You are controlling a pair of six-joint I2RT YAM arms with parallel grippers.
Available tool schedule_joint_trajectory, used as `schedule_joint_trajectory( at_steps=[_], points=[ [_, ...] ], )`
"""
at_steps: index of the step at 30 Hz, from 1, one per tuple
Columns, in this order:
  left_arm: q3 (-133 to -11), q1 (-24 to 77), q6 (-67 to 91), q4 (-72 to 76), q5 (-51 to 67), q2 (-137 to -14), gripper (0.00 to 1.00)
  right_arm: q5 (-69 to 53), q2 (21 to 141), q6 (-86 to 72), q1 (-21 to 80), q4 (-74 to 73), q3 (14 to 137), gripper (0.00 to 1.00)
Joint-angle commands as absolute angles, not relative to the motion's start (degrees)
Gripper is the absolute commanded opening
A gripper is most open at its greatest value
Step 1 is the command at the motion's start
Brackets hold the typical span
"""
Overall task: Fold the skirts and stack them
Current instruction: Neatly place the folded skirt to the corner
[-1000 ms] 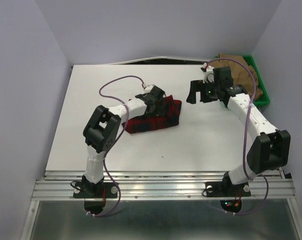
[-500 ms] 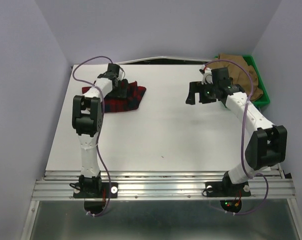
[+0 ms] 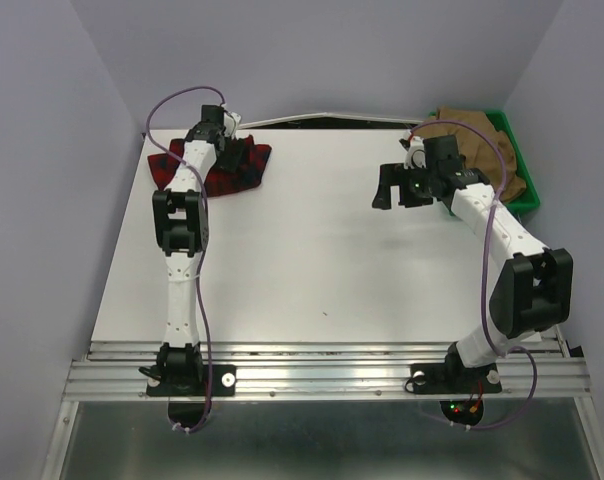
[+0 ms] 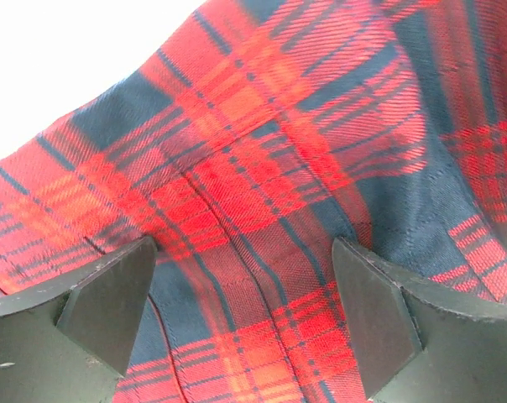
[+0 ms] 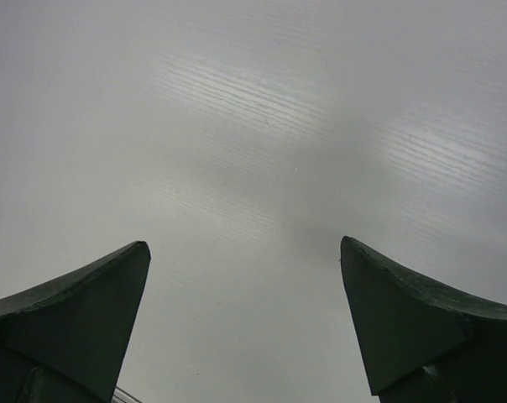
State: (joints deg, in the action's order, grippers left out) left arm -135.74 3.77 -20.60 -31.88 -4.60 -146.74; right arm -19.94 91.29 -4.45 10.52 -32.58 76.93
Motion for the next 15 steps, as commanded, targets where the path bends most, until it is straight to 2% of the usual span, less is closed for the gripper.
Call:
schedule_joint_trajectory(
  at_steps=[1,8,15],
  points=[
    [-134.9,3.1,-28.3,-28.0,-3.4,-147.6,0.99,-20.6,90.5,-3.8,10.2,-31.3,78.0,1.0],
    [-136.0,3.0,-37.9,-22.5,-2.1,-144.4,0.99,-21.3,89.6,-4.0,9.7,-31.3,79.7,1.0],
    [-136.4,3.5,-40.2,-13.7,-4.3,-129.6,0.99,-22.4,85.9,-5.0,8.5,-31.1,81.6,1.0]
  ],
)
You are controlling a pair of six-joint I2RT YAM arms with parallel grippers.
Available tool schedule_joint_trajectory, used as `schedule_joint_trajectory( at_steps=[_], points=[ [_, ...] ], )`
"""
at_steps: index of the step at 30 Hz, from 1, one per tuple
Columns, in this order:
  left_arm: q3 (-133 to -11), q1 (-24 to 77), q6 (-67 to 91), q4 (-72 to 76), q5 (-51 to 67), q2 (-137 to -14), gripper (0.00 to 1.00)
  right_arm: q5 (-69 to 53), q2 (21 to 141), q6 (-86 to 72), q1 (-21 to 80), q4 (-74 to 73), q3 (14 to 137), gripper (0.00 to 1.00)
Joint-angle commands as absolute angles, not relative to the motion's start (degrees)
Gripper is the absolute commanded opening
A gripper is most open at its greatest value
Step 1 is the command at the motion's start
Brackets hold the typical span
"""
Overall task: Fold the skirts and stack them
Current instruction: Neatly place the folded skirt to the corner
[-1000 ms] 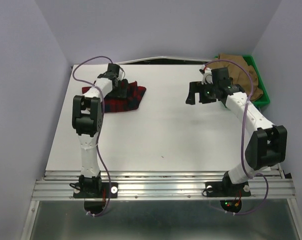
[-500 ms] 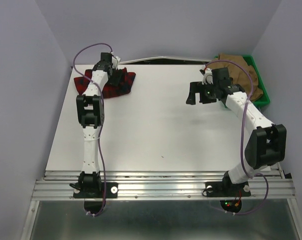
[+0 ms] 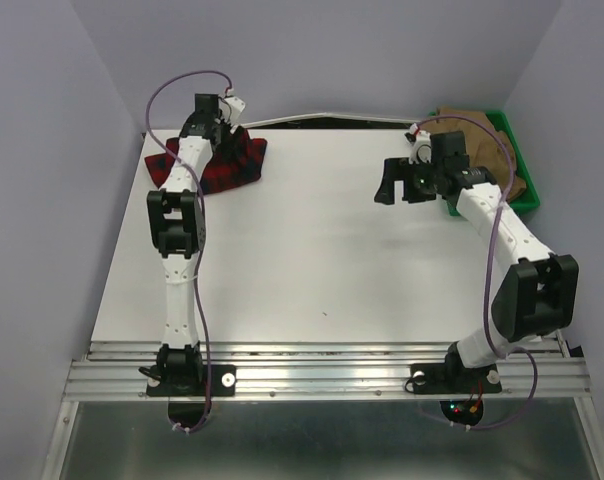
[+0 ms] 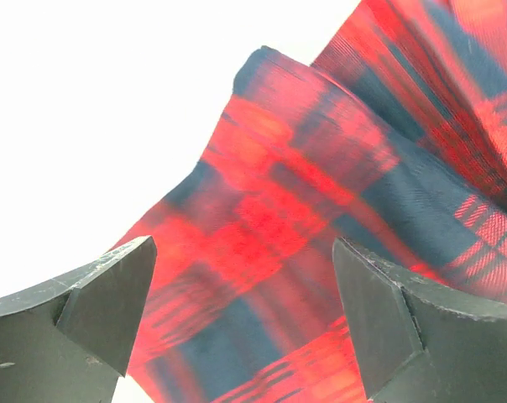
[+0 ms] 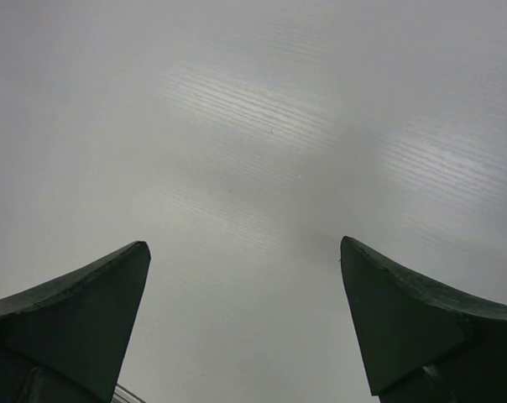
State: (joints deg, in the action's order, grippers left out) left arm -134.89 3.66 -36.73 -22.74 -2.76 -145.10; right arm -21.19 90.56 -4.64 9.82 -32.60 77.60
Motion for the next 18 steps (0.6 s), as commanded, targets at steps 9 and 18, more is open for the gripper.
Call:
schedule_joint_trajectory(
  at_steps=[9,18],
  points=[
    [-121.3,5.2,-26.5,-29.9,-3.4,-107.9,0.99,-24.3,82.4,-5.5,8.0,-30.9,81.0,1.0],
    [-82.2,-0.6,-14.4,-26.5,13.6,-91.2,0.98,-22.9,82.5,-5.1,8.0,-31.8,82.5,1.0]
  ],
)
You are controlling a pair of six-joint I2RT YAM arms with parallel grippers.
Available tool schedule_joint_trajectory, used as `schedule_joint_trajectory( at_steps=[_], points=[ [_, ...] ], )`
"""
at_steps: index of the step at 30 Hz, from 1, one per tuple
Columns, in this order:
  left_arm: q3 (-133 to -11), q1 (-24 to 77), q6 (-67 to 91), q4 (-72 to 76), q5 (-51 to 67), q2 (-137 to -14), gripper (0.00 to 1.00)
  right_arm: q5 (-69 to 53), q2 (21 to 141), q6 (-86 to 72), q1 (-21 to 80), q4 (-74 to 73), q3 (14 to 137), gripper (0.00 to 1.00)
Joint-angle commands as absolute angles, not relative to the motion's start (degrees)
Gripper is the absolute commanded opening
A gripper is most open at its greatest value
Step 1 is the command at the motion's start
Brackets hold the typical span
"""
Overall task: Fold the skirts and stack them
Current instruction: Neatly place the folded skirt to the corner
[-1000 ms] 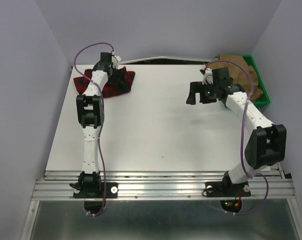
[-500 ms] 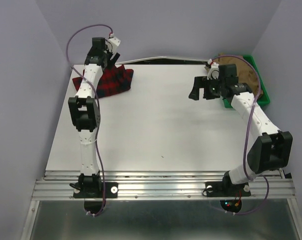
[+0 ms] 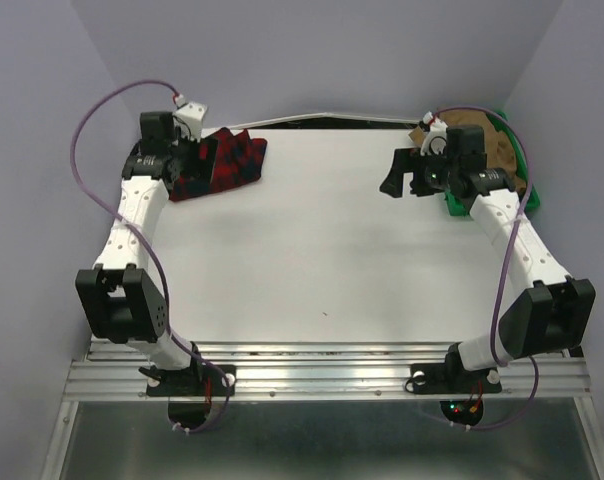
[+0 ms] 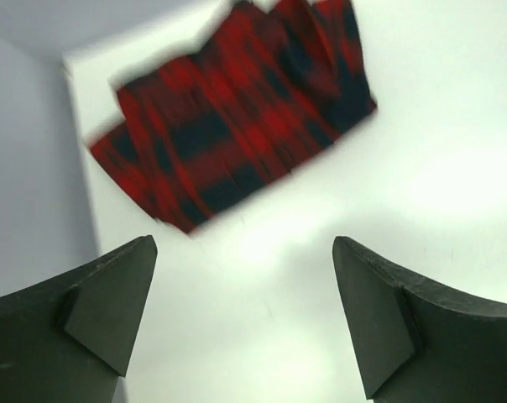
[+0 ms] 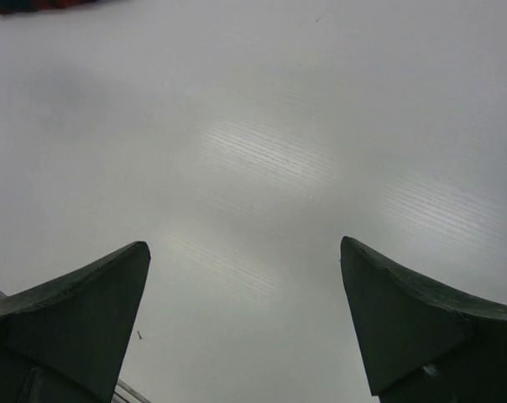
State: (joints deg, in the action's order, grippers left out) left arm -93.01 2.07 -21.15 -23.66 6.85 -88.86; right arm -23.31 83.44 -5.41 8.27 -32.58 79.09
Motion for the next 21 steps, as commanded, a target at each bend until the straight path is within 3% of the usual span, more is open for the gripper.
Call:
schedule_joint_trajectory(
  at_steps=[1,8,21],
  points=[
    [-79.3,-1.2,-14.3,-26.7,13.2,-91.0,0.98,-22.9,82.8,-5.1,8.0,-32.0,83.0,1.0],
    [-74.1,-3.7,-15.9,-23.9,8.4,-95.1,0.93,-23.2,84.0,-4.1,8.0,-32.1,82.6,1.0],
    [-86.7,-6.9,-17.0,-19.2,9.8,-115.6,0.93,-22.9,88.8,-2.6,4.1,-35.8,85.9,1.0]
  ],
)
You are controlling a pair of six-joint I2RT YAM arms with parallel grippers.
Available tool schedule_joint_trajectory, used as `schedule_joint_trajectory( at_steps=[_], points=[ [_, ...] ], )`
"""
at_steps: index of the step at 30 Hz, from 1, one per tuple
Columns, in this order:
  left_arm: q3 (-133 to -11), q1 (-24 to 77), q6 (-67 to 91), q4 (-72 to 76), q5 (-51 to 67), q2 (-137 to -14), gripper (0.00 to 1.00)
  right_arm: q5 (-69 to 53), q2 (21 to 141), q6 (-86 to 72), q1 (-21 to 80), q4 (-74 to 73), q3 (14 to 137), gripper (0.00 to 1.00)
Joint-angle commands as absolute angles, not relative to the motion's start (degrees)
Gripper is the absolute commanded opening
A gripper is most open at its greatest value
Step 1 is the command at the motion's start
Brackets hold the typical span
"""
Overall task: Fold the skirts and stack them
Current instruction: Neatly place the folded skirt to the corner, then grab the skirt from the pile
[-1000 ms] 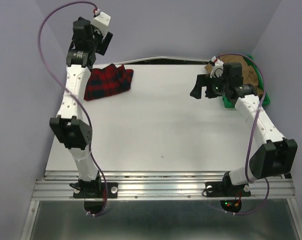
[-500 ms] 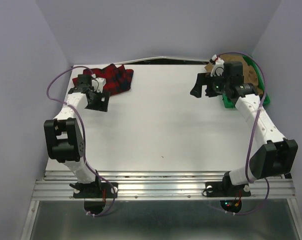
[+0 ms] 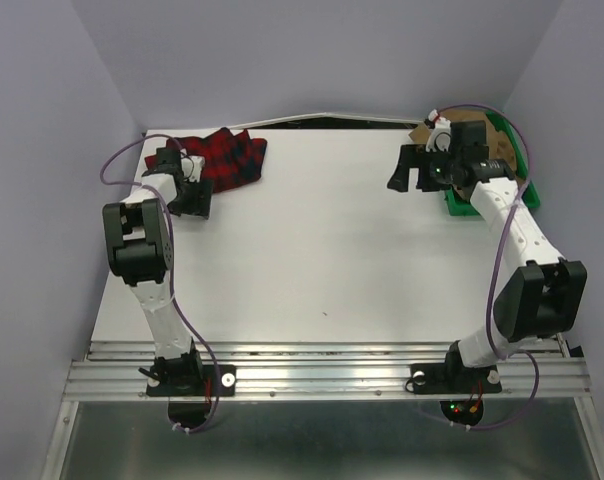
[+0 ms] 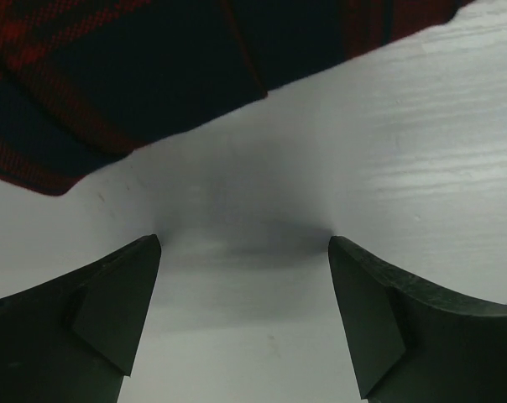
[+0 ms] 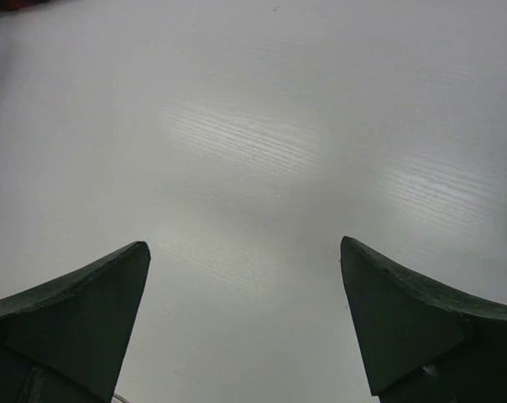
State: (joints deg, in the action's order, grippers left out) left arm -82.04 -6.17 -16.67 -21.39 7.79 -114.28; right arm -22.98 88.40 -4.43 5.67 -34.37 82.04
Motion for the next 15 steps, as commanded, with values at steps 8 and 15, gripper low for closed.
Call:
schedule_joint_trajectory(
  at_steps=[8,15],
  points=[
    [-95.6,-7.1,-16.3,-18.0,10.3,-121.5,0.97,-20.9,91.7,-1.5,-1.0,-36.6,90.3,1.0],
    [-92.0,-6.5,-18.3,-21.0,20.0,-115.6,0.98,-12.6,101.3,-0.6,-6.8,-34.6,101.8,1.0]
  ],
)
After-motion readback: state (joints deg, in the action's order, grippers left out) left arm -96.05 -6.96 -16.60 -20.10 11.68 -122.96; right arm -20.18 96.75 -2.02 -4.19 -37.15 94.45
